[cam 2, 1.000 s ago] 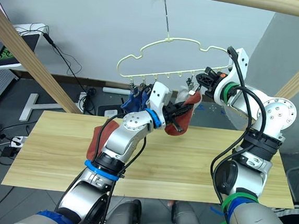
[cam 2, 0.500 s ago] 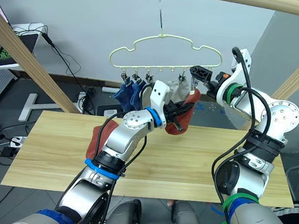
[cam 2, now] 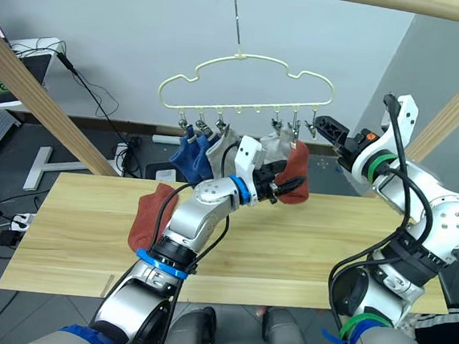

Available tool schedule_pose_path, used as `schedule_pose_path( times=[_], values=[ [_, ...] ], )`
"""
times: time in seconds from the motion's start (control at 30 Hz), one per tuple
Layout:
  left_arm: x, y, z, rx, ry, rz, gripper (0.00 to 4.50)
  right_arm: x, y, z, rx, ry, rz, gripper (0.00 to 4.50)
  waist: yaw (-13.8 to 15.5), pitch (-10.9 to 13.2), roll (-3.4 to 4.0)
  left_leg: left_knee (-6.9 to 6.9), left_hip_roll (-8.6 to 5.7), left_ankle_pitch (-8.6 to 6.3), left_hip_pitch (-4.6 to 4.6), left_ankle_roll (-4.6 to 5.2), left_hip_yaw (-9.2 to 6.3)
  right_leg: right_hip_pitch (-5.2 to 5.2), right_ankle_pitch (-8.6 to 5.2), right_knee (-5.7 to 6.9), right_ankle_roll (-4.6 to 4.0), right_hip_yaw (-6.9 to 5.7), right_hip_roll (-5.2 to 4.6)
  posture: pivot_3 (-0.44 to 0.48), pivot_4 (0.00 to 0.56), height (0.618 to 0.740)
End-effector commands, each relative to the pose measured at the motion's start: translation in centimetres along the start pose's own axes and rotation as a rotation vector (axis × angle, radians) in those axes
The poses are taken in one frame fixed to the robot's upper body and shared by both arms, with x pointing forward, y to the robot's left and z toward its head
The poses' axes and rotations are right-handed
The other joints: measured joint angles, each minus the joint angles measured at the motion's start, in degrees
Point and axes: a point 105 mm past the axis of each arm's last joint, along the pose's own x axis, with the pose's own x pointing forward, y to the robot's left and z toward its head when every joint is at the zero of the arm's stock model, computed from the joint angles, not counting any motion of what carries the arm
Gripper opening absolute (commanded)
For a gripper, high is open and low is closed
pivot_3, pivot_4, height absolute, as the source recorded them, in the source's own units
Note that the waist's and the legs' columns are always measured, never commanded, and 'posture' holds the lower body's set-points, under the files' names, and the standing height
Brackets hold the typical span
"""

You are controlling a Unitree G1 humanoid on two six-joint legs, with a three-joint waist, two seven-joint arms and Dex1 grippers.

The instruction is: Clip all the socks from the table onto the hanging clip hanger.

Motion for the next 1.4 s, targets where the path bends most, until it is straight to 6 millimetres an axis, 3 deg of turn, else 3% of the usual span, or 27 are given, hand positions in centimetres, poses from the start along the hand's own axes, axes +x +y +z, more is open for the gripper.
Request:
schedule_pose_path(
  times=[0.03,0.07,0.17,0.23,0.33,0.37,0.53,0.6,0.67,1.4],
  values=[
    [-0.9,0.1,0.3,0.021,-0.018,-0.011,4.22,-1.0,1.1,-0.4,-0.165,-0.089,-0.019,4.50,-0.2,0.0,0.00,-0.01,0.00,0.00,0.00,0.00,-0.01,0.00,0.00,0.00,0.00,0.00,0.01,-0.142,0.287,0.740],
    [-1.3,0.3,0.2,0.025,-0.014,-0.008,4.46,-1.1,1.1,-0.7,-0.201,-0.100,-0.030,4.50,-0.3,0.0,0.00,-0.03,0.00,0.00,0.00,0.00,0.02,-0.04,0.00,0.01,0.00,0.02,0.01,-0.131,0.289,0.740],
    [-2.9,1.9,0.4,0.069,-0.005,0.051,4.49,-0.8,1.3,-2.3,-0.302,-0.146,-0.058,4.32,-0.5,0.0,0.00,-0.02,0.00,0.00,0.01,-0.01,0.05,-0.05,0.00,0.02,0.00,0.05,0.01,-0.131,0.289,0.740],
    [-3.6,2.4,1.2,0.092,-0.017,0.065,4.50,-0.4,1.5,-3.0,-0.321,-0.174,-0.076,3.87,-0.5,0.0,0.00,0.01,0.00,0.01,0.07,-0.01,0.06,-0.04,0.00,0.07,0.00,0.07,0.04,-0.110,0.293,0.740],
    [-4.7,2.5,3.3,0.085,-0.076,0.055,4.50,0.2,2.4,-4.1,-0.435,-0.185,-0.054,2.81,-0.4,0.0,0.01,0.02,0.01,0.02,0.15,-0.03,0.04,0.00,0.00,0.16,0.01,0.05,0.05,-0.096,0.294,0.740],
    [-5.1,2.4,3.8,0.090,-0.085,0.051,4.50,0.3,2.5,-4.3,-0.449,-0.197,-0.056,2.50,-0.3,0.0,0.00,0.03,0.03,0.02,0.16,-0.03,0.04,0.00,0.00,0.15,0.00,0.06,0.04,-0.096,0.294,0.740],
    [-7.5,2.2,5.6,0.141,-0.109,0.054,4.50,1.0,2.9,-3.6,-0.473,-0.291,-0.078,2.37,-0.1,0.0,0.00,0.01,0.06,0.02,0.16,-0.04,0.10,0.03,0.00,0.06,0.01,0.11,-0.03,-0.068,0.300,0.740],
    [-8.2,2.1,6.0,0.146,-0.114,0.062,4.50,1.2,2.9,-3.3,-0.476,-0.322,-0.082,1.99,0.0,0.0,0.00,-0.01,0.08,0.02,0.17,-0.04,0.09,0.03,0.00,0.07,0.01,0.12,-0.03,-0.068,0.300,0.740],
    [-8.8,2.2,6.1,0.145,-0.110,0.081,4.50,1.8,2.9,-3.2,-0.489,-0.325,-0.090,1.27,0.1,0.0,0.00,0.00,0.08,0.02,0.17,-0.04,0.06,0.03,0.00,0.09,0.00,0.06,-0.02,-0.056,0.298,0.740],
    [-9.5,2.9,7.3,0.179,-0.125,0.140,4.50,4.2,2.6,-3.0,-0.523,-0.361,-0.110,1.27,1.8,0.0,0.00,0.04,0.03,0.02,0.20,-0.04,0.13,0.04,0.01,0.12,-0.01,0.10,-0.04,-0.015,0.280,0.740]
  ],
)
